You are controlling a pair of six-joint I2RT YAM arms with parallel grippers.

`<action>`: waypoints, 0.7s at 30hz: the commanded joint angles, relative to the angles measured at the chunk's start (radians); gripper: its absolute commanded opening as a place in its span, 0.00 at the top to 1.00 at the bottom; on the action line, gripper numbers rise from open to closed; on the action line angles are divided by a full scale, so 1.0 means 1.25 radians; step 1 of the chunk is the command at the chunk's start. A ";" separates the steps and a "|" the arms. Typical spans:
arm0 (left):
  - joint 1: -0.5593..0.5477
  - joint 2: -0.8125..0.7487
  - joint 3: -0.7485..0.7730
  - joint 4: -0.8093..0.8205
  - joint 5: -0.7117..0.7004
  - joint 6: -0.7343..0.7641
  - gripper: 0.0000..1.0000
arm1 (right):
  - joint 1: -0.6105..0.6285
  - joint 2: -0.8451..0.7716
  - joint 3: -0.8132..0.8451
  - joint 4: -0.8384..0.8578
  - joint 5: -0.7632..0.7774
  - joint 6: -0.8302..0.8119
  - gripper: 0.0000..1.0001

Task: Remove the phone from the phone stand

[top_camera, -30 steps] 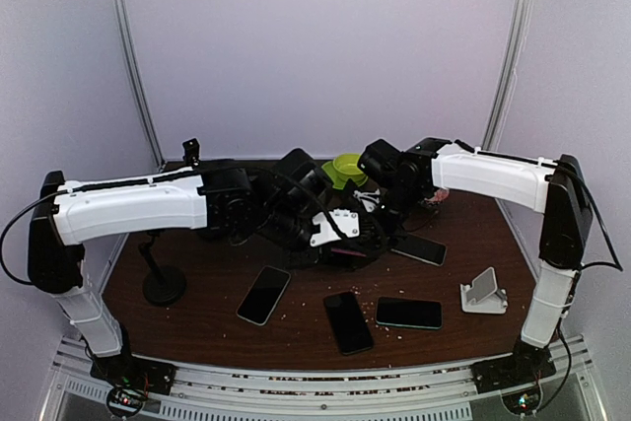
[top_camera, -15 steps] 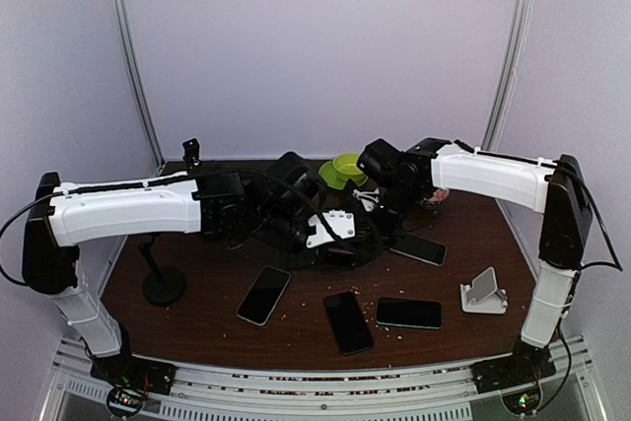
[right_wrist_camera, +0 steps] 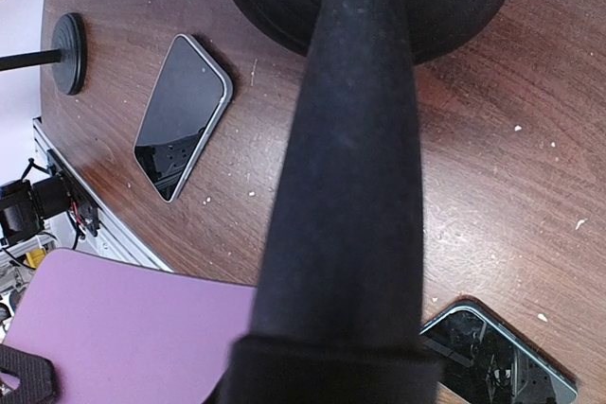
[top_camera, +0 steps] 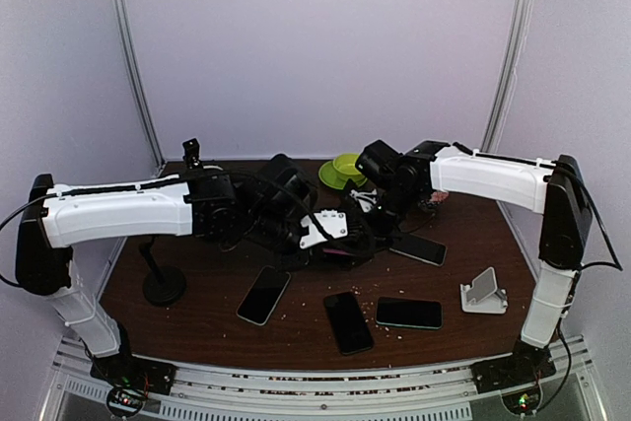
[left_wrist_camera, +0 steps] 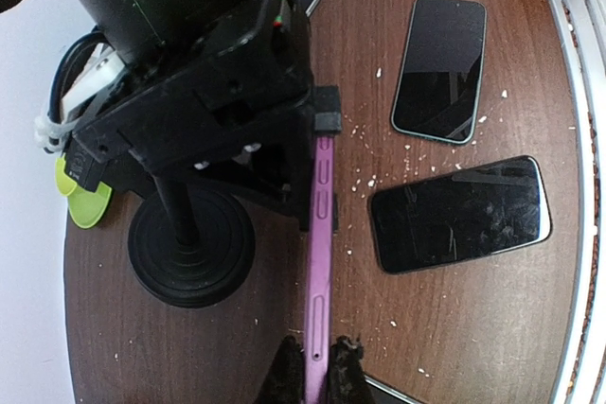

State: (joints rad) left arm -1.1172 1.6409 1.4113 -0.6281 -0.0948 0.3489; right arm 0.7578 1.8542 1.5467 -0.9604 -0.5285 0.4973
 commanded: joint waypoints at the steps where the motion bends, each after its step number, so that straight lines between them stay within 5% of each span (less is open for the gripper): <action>1: 0.064 -0.085 0.017 0.130 -0.155 -0.037 1.00 | 0.009 -0.018 -0.039 -0.114 0.015 -0.044 1.00; 15: 0.073 -0.084 0.026 0.112 -0.165 -0.028 1.00 | 0.008 -0.031 -0.074 -0.094 0.014 -0.048 1.00; 21: 0.153 -0.128 0.057 0.068 -0.162 0.027 1.00 | 0.008 -0.037 -0.099 -0.079 0.016 -0.048 1.00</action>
State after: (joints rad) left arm -1.0985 1.6287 1.4006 -0.6476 -0.0746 0.3668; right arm 0.7574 1.8347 1.4845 -0.8936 -0.5385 0.5014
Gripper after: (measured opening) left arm 0.069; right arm 0.280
